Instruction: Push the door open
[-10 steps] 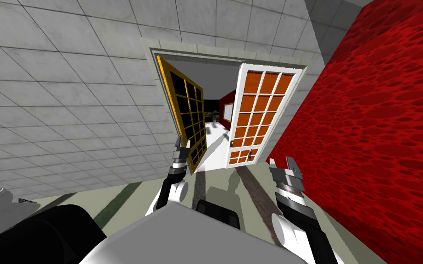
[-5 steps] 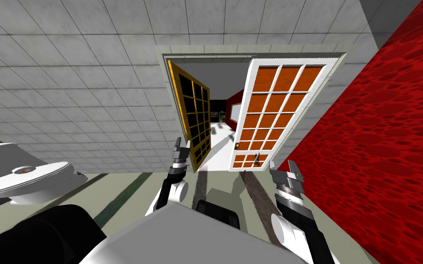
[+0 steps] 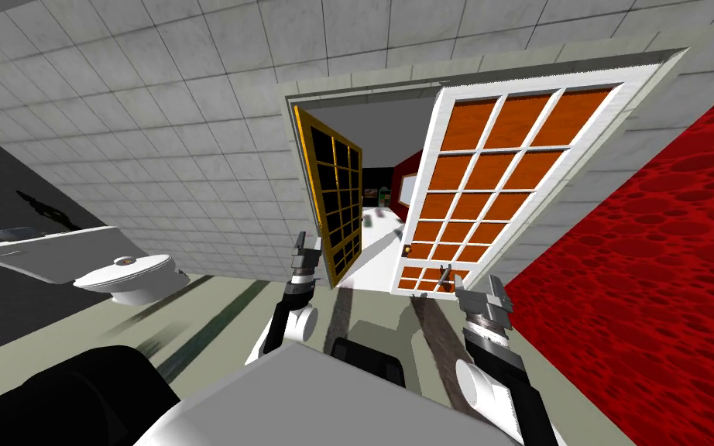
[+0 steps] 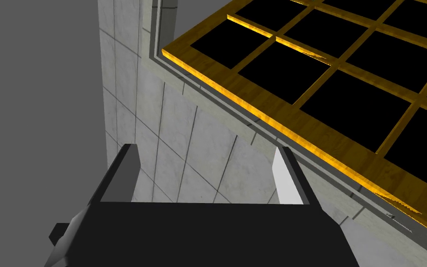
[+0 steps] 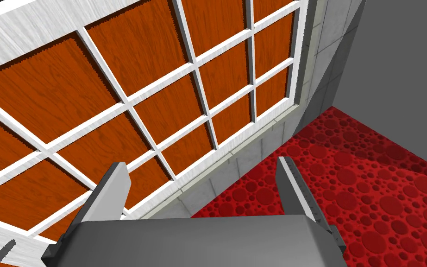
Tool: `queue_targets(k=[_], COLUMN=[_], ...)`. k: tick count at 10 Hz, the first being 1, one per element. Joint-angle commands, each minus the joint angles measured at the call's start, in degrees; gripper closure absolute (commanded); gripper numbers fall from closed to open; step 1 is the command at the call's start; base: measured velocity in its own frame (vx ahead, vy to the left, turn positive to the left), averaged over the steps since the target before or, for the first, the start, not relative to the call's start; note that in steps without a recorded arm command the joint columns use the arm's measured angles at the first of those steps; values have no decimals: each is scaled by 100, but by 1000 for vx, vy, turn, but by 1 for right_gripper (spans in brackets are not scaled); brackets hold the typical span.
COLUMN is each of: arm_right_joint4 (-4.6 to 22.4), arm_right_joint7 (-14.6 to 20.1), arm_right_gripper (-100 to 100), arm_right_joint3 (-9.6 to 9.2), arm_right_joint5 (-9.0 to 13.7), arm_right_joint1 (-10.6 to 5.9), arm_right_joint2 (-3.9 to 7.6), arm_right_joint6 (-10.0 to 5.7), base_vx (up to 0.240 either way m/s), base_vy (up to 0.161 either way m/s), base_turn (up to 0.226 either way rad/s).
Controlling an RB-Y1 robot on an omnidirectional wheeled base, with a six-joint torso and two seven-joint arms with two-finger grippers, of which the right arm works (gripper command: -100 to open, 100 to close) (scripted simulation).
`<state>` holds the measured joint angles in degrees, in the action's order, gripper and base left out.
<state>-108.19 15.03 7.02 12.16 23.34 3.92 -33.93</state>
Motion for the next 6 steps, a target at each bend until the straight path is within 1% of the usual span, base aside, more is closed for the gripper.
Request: queue_targets(k=[1,5,6], arm_right_joint4=[172,626,740], arm_right_joint7=[144,476,561], arm_right_gripper=[-100,-100,-100], arm_right_joint3=[35,103,120], arm_right_joint5=[133,456,538], arm_right_joint1=[-48,-180,-213], arm_right_joint2=[26,52,57], arm_right_joint6=[-78,-274,-323], base_vx=[40,25,21], base_vy=[-94,-88,-93], base_turn=[207,205,278])
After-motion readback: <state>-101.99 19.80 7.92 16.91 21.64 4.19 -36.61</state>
